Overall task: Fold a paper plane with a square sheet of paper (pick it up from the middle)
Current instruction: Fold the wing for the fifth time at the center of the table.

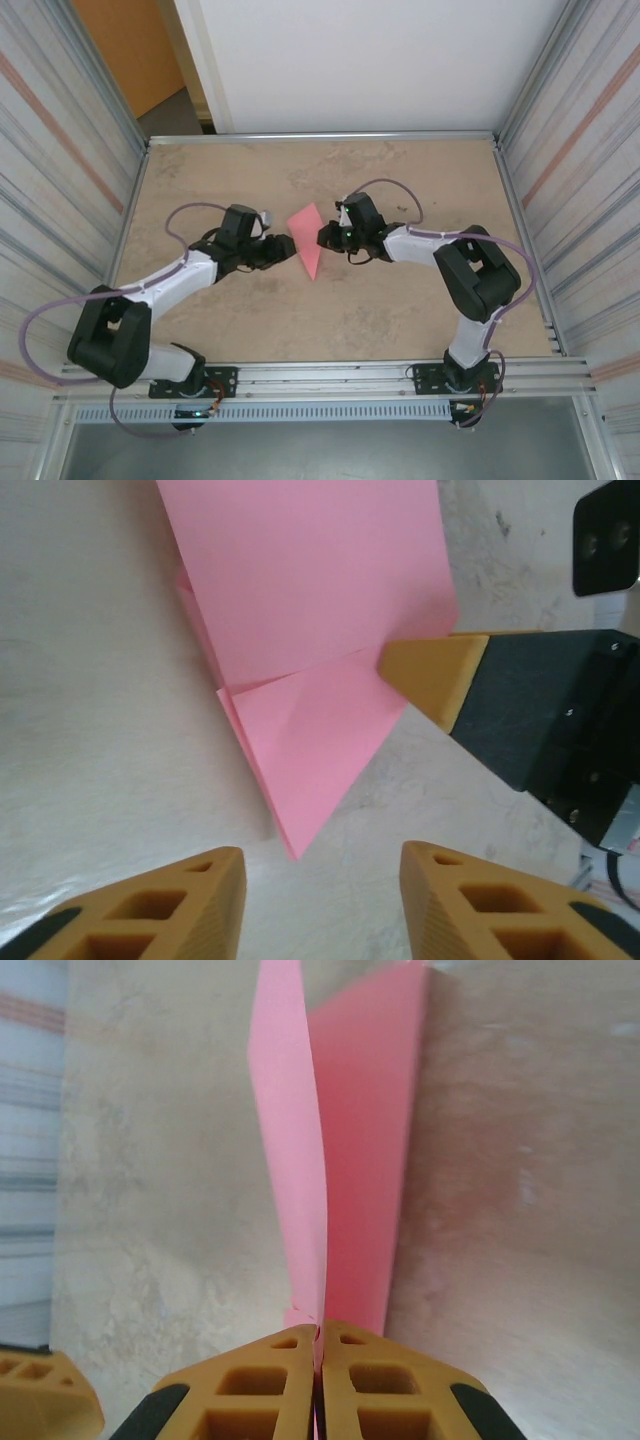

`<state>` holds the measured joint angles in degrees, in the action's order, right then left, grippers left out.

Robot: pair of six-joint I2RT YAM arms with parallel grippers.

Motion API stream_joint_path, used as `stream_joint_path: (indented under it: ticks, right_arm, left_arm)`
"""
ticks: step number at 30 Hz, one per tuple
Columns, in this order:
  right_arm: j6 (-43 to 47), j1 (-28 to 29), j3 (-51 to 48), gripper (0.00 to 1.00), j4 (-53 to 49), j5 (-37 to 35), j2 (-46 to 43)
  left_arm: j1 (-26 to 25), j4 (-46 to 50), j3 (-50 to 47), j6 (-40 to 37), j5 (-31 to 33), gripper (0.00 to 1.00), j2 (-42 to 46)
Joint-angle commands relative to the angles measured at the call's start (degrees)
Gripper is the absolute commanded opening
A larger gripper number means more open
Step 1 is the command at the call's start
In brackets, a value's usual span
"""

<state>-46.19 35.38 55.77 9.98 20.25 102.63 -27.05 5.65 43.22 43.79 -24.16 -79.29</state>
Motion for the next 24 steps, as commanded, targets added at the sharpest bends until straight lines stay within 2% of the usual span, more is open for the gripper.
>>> stream_joint_path:
  ticks: [1,7,10,18,24]
  right_arm:
    - [-3.14,-0.44,-1.67,0.09,3.73,-1.95,-3.90]
    - [-5.86,-0.66,-4.20,0.10,5.14,-2.86,-4.55]
    - [-5.86,-0.66,-3.55,0.12,6.28,0.12,-3.14]
    - [-5.86,-0.31,-0.07,0.12,7.12,6.45,1.45]
    - [-5.75,-0.44,1.89,0.12,6.10,8.16,3.74]
  left_arm:
    - [-1.64,-5.10,2.35,2.54,-2.13,0.38,-3.10]
    - [-4.63,-8.20,4.46,4.02,-2.82,0.27,-7.98]
    - [-5.27,-8.85,4.84,4.99,-1.38,0.23,-9.60]
    - [-5.25,-8.66,4.35,6.28,3.48,0.15,-11.39]
    - [-5.19,-8.39,3.58,6.62,6.20,0.13,-12.21]
